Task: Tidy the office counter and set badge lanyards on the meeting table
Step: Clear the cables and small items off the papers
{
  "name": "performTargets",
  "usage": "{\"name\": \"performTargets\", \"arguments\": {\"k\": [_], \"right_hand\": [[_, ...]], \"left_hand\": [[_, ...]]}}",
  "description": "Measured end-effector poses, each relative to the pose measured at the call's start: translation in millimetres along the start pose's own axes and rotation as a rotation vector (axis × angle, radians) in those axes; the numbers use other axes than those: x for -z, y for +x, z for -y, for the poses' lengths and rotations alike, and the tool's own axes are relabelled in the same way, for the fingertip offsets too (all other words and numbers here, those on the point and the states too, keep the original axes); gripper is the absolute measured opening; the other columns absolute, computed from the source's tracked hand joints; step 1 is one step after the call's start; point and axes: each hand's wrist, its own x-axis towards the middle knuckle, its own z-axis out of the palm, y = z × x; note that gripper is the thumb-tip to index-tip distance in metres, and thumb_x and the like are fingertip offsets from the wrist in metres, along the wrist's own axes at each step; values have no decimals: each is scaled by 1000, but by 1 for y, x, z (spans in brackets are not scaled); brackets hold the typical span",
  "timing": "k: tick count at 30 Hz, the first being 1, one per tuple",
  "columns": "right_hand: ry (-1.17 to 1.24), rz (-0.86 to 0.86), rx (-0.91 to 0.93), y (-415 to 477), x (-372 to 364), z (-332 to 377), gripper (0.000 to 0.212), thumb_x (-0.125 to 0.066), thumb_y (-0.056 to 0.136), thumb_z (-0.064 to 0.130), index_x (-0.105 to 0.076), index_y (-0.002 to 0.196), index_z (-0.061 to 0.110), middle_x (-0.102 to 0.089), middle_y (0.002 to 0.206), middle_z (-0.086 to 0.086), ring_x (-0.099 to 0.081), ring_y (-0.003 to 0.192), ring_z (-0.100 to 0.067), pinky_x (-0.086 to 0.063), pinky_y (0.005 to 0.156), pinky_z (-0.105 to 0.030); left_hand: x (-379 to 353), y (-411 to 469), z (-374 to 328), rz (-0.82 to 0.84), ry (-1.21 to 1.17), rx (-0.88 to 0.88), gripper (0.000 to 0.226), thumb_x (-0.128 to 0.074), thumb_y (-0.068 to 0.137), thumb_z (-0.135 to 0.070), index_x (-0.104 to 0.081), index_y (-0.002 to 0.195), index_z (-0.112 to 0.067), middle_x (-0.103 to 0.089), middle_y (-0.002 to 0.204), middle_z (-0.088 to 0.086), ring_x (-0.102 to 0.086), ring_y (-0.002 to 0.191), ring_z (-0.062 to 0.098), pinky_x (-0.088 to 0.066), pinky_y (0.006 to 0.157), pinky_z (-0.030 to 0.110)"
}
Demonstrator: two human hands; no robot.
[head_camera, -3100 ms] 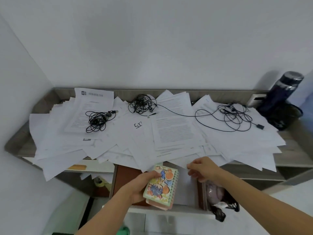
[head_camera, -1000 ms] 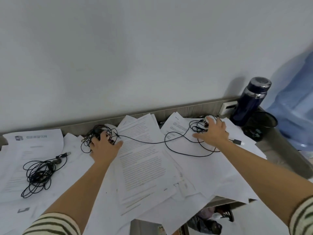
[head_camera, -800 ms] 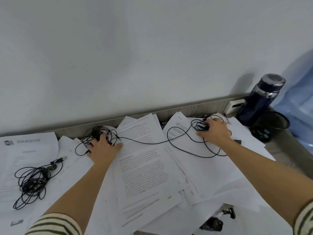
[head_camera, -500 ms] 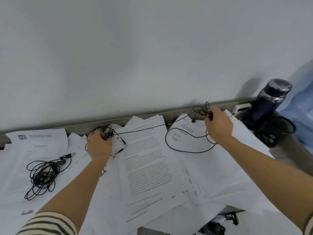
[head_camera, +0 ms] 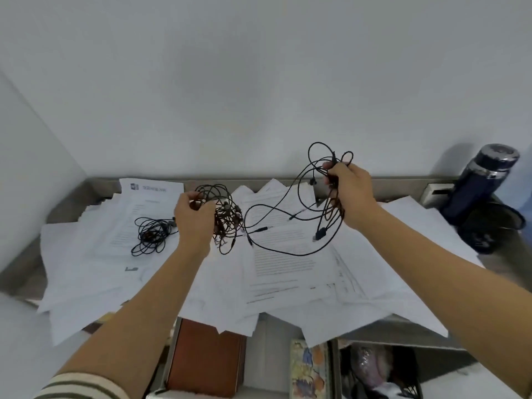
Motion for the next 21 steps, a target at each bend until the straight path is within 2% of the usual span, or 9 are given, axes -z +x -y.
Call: {"name": "performTargets", "arguments": {"k": [2,4,8,12,13,15,18,20,21], "right_hand": [[20,107,-103,-22,-12,-5,20,-46,93,13,-64,84,18,-54,61,0,-37,40,-10,-22,38,-19],[43,203,-202,-44,-22,-16,20,-45,93,15,-63,85,18,-52,60,1,-34,39,-8,-21,38,-19],[-12,337,-318,-89,-34,-50,19,-43,94,14,-61,88,16,-52,62,0,-34,42,-10,-23,38,-19],[-179,467,-269,-131,-39,-101,15,-48,96,8,-61,90,12,-57,67,-5,-43,47,-14,-30,40,-22],[-230,515,-245,-140,-36,-115,14,-50,95,5,-63,91,10,-60,69,-6,-49,51,-16,-35,41,-24],[-385,641,-222,-153,-28,-146,10,-57,93,3,-66,96,3,-65,76,-7,-58,65,-19,-47,54,-27],[-635,857,-290,-167,-13,-195,9,-65,89,8,-68,96,2,-64,80,-6,-58,75,-19,-48,66,-31],[-720,860,-409,-171,-6,-220,4,-66,88,8,-66,91,6,-62,82,-6,-58,76,-18,-50,74,-37],[-778,803,-468,-172,-5,-231,4,-66,89,9,-64,92,8,-63,83,-6,-58,75,-16,-52,75,-35]], "left_hand": [[22,-20,0,-4,-64,82,26,-42,82,7,-52,79,-18,-50,76,1,-41,57,14,-37,40,20],[40,-37,2,7,-141,217,30,-36,79,10,-50,76,-16,-50,73,0,-42,58,13,-34,38,18],[73,-70,31,104,-168,479,33,-35,76,9,-57,96,-6,-49,85,9,-43,66,18,-33,50,26],[102,-95,67,148,-109,642,22,-37,84,8,-54,94,-2,-49,91,14,-47,75,26,-39,62,34],[106,-102,76,146,-90,672,20,-36,85,9,-51,91,-1,-49,90,14,-47,75,26,-38,63,35],[116,-116,92,152,-131,706,19,-34,81,11,-45,80,-6,-45,79,10,-43,65,23,-33,54,31],[134,-134,114,210,-144,764,21,-36,75,11,-40,75,-10,-44,74,10,-40,61,21,-33,49,25],[143,-140,123,229,-104,800,23,-37,75,12,-40,73,-10,-45,75,10,-40,64,22,-33,48,25],[149,-142,127,227,-81,827,23,-37,76,12,-40,71,-11,-45,74,9,-40,65,23,-33,48,26]]}}
